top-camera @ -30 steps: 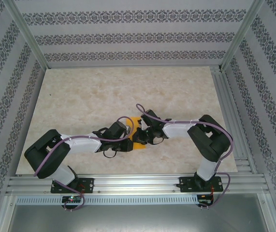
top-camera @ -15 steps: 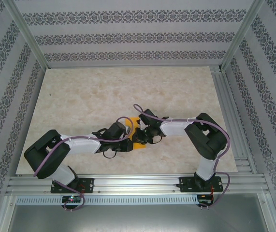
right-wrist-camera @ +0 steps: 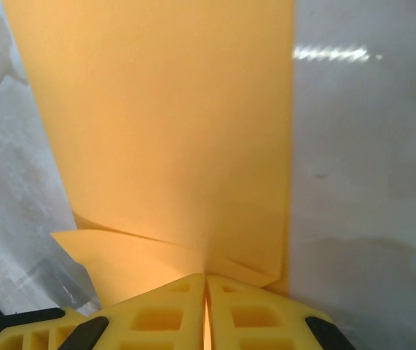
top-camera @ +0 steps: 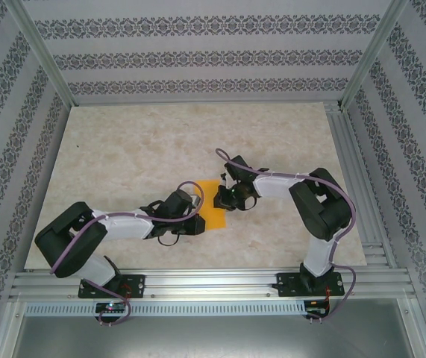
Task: Fold a paper plane with a square sheet of paper (fold left side to right side)
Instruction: First fold the square sheet of paper in half at the center of the table, then turn over the paper at the center of the table.
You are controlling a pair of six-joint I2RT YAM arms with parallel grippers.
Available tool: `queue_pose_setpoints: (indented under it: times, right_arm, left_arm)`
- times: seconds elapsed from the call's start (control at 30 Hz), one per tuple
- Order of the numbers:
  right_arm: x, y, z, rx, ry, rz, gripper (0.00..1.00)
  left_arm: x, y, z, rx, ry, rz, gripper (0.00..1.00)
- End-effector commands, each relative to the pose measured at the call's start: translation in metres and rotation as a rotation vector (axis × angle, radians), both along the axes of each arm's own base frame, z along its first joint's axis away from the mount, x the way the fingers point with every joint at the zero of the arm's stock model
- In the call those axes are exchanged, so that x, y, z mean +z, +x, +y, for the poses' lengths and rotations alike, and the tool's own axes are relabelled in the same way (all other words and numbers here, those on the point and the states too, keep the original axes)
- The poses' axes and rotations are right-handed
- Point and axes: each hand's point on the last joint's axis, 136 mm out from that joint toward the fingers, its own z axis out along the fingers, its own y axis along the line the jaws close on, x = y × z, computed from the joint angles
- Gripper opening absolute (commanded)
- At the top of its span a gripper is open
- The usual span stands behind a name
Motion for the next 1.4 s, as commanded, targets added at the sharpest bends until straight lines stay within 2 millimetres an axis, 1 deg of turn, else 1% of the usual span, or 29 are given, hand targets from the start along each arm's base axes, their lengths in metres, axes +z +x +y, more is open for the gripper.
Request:
queue_pose_setpoints:
  times: [0.0,0.27,0.37,0.47,0.57,0.67,0.77,0.83,0.93,1.03,1.13,1.27,1.37]
  right_arm:
    - [-0.019,0.018,-0.029,-0.034,-0.115,-0.032,0.10]
    - [-0.023,0.018,-0.032,-0.032,-0.118,-0.022,0.10]
    - [-0.024,0.018,-0.033,-0.032,-0.119,-0.021,0.10]
    - [-0.020,0.020,-0.033,-0.033,-0.109,-0.028,0.10]
    - [-0.010,0.022,-0.028,-0.029,-0.075,-0.043,0.11]
    - [0.005,0.025,-0.023,-0.023,-0.039,-0.067,0.12]
    - [0.027,0.030,-0.026,-0.026,-0.030,-0.124,0.18]
    - [0.041,0.033,-0.037,-0.037,-0.061,-0.162,0.22]
    - [0.055,0.035,-0.060,-0.067,-0.114,-0.210,0.28]
    - [0.063,0.033,-0.076,-0.089,-0.121,-0.242,0.31]
    - [0.066,0.028,-0.079,-0.088,-0.107,-0.260,0.35]
    - [0.062,0.019,-0.082,-0.087,-0.098,-0.265,0.37]
    - [0.060,0.013,-0.080,-0.086,-0.066,-0.262,0.38]
  left_arm:
    - [-0.029,-0.024,0.034,0.036,0.132,0.109,0.21]
    - [-0.020,-0.026,0.043,0.051,0.145,0.093,0.22]
    - [-0.020,-0.029,0.047,0.053,0.149,0.095,0.22]
    - [-0.022,-0.031,0.049,0.057,0.159,0.099,0.22]
    - [-0.018,-0.029,0.048,0.059,0.150,0.087,0.22]
    - [-0.004,-0.021,0.044,0.064,0.127,0.051,0.24]
    - [0.014,-0.013,0.040,0.074,0.097,0.017,0.30]
    - [0.025,-0.004,0.039,0.099,0.061,0.010,0.37]
    - [0.038,0.009,0.033,0.126,-0.018,0.007,0.54]
    - [0.050,0.022,0.022,0.129,-0.090,0.001,0.62]
    - [0.055,0.036,0.011,0.119,-0.113,-0.008,0.65]
    - [0.056,0.055,-0.003,0.105,-0.138,-0.017,0.64]
    - [0.047,0.067,-0.008,0.103,-0.109,-0.013,0.62]
